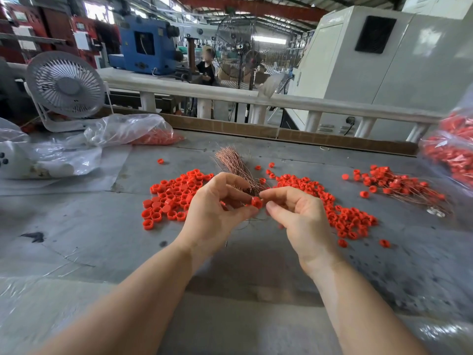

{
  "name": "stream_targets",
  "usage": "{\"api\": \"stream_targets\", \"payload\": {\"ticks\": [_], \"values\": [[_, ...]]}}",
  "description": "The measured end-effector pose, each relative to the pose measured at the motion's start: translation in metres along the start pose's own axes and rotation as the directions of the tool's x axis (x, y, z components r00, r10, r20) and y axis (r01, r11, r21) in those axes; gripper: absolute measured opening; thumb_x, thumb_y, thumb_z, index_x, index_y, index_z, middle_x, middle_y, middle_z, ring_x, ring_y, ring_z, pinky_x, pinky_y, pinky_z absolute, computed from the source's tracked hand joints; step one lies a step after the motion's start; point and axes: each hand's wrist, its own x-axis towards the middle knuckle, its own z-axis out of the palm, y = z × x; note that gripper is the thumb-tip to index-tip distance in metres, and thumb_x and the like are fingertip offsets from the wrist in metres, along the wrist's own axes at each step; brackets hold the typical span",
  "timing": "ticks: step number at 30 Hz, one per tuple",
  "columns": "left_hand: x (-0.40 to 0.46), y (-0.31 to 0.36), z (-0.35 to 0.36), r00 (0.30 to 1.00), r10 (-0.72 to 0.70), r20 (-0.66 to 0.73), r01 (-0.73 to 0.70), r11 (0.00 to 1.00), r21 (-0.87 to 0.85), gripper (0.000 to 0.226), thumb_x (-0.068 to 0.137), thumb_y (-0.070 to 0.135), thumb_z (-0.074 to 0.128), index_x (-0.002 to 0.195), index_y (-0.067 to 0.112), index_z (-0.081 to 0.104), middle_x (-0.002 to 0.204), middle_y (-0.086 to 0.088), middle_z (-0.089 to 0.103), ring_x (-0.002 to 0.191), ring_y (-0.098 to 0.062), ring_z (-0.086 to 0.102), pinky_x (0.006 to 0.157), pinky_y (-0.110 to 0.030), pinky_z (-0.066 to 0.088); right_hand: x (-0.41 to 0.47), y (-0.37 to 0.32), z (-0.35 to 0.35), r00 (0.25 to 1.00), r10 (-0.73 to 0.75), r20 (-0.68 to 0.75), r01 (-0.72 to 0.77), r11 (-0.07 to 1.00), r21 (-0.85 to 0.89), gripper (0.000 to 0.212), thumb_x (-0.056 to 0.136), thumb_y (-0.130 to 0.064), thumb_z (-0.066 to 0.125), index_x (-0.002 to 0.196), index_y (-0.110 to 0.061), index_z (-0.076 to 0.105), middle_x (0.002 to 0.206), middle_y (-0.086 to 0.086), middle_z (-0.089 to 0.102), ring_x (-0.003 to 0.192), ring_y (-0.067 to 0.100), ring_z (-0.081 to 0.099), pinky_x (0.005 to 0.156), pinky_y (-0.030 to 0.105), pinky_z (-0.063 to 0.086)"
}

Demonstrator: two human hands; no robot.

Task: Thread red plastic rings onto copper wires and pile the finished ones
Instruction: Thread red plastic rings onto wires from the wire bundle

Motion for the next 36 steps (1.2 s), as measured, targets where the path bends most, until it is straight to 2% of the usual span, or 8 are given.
{"api": "stream_targets", "payload": {"ticks": [12, 16, 18, 23, 28, 31, 34, 36], "values": [[-0.0008, 0.0031, -0.0004, 0.999, 0.046, 0.008, -0.047, 0.999, 0.021, 0.042, 0.063, 0.000, 0.081, 0.082, 0.028, 0.056, 0.066, 0.013, 0.068, 0.055, 0.003, 0.053, 0.058, -0.011, 0.041, 0.0000, -0.0010, 0.0007, 1.000, 0.017, 0.025, -0.018, 1.000, 0.025, 0.026, 0.087, -0.004, 0.059, 0.078, -0.024, 0.072, 0.069, -0.008, 0.069, 0.065, -0.001, 0.057, 0.051, 0.013, 0.041], [-0.0016, 0.0017, 0.0005, 0.998, 0.054, 0.013, -0.054, 0.998, 0.013, 0.038, 0.061, 0.006, 0.083, 0.081, 0.027, 0.058, 0.065, 0.015, 0.068, 0.062, -0.011, 0.059, 0.059, -0.012, 0.043, -0.0016, -0.0025, 0.0029, 0.999, 0.010, 0.046, -0.011, 1.000, 0.019, 0.022, 0.085, -0.009, 0.065, 0.078, -0.027, 0.072, 0.067, -0.010, 0.068, 0.058, -0.003, 0.055, 0.051, 0.014, 0.042], [-0.0019, 0.0014, 0.0014, 0.998, 0.060, 0.024, -0.060, 0.998, -0.001, 0.037, 0.062, 0.006, 0.083, 0.082, 0.027, 0.059, 0.068, 0.012, 0.068, 0.063, -0.013, 0.059, 0.059, -0.016, 0.044, -0.0016, -0.0032, 0.0021, 0.999, 0.045, 0.025, -0.046, 0.997, 0.057, 0.023, 0.085, -0.007, 0.064, 0.075, -0.025, 0.073, 0.067, -0.008, 0.069, 0.058, -0.002, 0.057, 0.051, 0.014, 0.043], [-0.0015, 0.0007, 0.0010, 0.994, 0.086, 0.063, -0.088, 0.995, 0.039, 0.036, 0.064, 0.006, 0.082, 0.082, 0.029, 0.062, 0.073, 0.014, 0.065, 0.060, 0.003, 0.051, 0.058, -0.011, 0.041, -0.0010, -0.0050, -0.0010, 0.986, 0.164, 0.039, -0.169, 0.958, 0.233, 0.023, 0.087, -0.004, 0.058, 0.075, -0.018, 0.071, 0.070, -0.004, 0.071, 0.068, 0.004, 0.065, 0.052, 0.015, 0.046], [-0.0008, 0.0013, 0.0010, 0.993, 0.096, 0.066, -0.101, 0.992, 0.079, 0.028, 0.068, 0.007, 0.080, 0.080, 0.030, 0.069, 0.071, 0.015, 0.065, 0.061, 0.001, 0.051, 0.060, -0.013, 0.043, -0.0012, -0.0055, 0.0000, 0.966, 0.233, 0.115, -0.256, 0.930, 0.263, 0.021, 0.090, -0.005, 0.055, 0.078, -0.017, 0.068, 0.072, -0.004, 0.070, 0.068, 0.006, 0.064, 0.052, 0.015, 0.044], [-0.0004, 0.0007, 0.0011, 0.994, 0.104, 0.043, -0.108, 0.989, 0.103, 0.028, 0.069, 0.007, 0.079, 0.077, 0.031, 0.068, 0.076, 0.006, 0.067, 0.067, -0.011, 0.058, 0.064, -0.021, 0.046, -0.0012, -0.0046, 0.0006, 0.952, 0.262, 0.158, -0.298, 0.912, 0.282, 0.020, 0.091, -0.005, 0.052, 0.081, -0.015, 0.066, 0.068, -0.004, 0.069, 0.065, 0.006, 0.065, 0.051, 0.014, 0.043], [-0.0009, 0.0002, 0.0014, 0.990, 0.135, 0.044, -0.140, 0.979, 0.147, 0.024, 0.070, 0.007, 0.079, 0.076, 0.027, 0.068, 0.075, 0.005, 0.064, 0.067, -0.009, 0.056, 0.061, -0.013, 0.042, -0.0013, -0.0031, 0.0014, 0.940, 0.295, 0.172, -0.335, 0.891, 0.305, 0.017, 0.089, -0.009, 0.055, 0.079, -0.016, 0.067, 0.066, -0.002, 0.067, 0.060, 0.006, 0.062, 0.049, 0.015, 0.043], [-0.0016, -0.0002, 0.0017, 0.987, 0.152, 0.060, -0.160, 0.971, 0.175, 0.020, 0.070, 0.008, 0.078, 0.076, 0.024, 0.068, 0.071, 0.009, 0.059, 0.065, -0.003, 0.053, 0.061, -0.008, 0.038, -0.0014, -0.0021, 0.0021, 0.934, 0.309, 0.178, -0.351, 0.886, 0.302, 0.008, 0.078, -0.020, 0.064, 0.075, -0.015, 0.069, 0.065, 0.000, 0.067, 0.058, 0.006, 0.061, 0.048, 0.015, 0.043]]}}
